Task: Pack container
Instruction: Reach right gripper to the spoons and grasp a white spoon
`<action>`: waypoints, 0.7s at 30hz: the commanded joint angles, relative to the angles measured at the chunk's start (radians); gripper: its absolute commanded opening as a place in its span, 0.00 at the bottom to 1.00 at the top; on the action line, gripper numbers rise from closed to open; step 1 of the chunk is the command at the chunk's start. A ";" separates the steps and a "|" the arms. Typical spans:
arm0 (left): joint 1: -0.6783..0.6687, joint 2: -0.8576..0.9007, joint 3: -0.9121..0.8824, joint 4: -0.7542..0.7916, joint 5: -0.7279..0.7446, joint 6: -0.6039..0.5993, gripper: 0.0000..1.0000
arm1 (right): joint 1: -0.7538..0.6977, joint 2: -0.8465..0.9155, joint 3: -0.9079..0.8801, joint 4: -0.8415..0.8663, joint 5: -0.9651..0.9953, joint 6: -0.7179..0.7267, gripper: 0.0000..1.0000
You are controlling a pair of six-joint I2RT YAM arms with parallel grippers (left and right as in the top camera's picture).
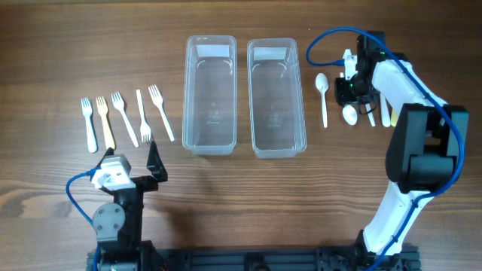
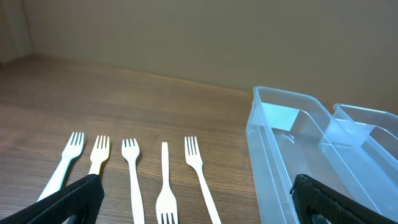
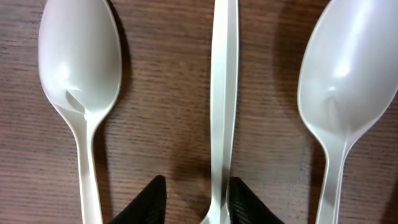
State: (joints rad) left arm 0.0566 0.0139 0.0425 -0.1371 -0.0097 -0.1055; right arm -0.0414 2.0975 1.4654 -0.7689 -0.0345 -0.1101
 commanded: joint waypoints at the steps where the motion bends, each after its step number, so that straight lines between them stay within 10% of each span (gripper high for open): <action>1: -0.007 -0.007 -0.007 0.003 0.009 0.023 1.00 | -0.002 0.021 0.015 -0.018 -0.014 0.030 0.31; 21: -0.007 -0.007 -0.007 0.003 0.009 0.023 1.00 | -0.004 0.028 0.013 -0.024 0.064 0.031 0.37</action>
State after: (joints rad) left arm 0.0570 0.0139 0.0425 -0.1371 -0.0097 -0.1055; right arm -0.0414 2.0983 1.4654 -0.7986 0.0055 -0.0906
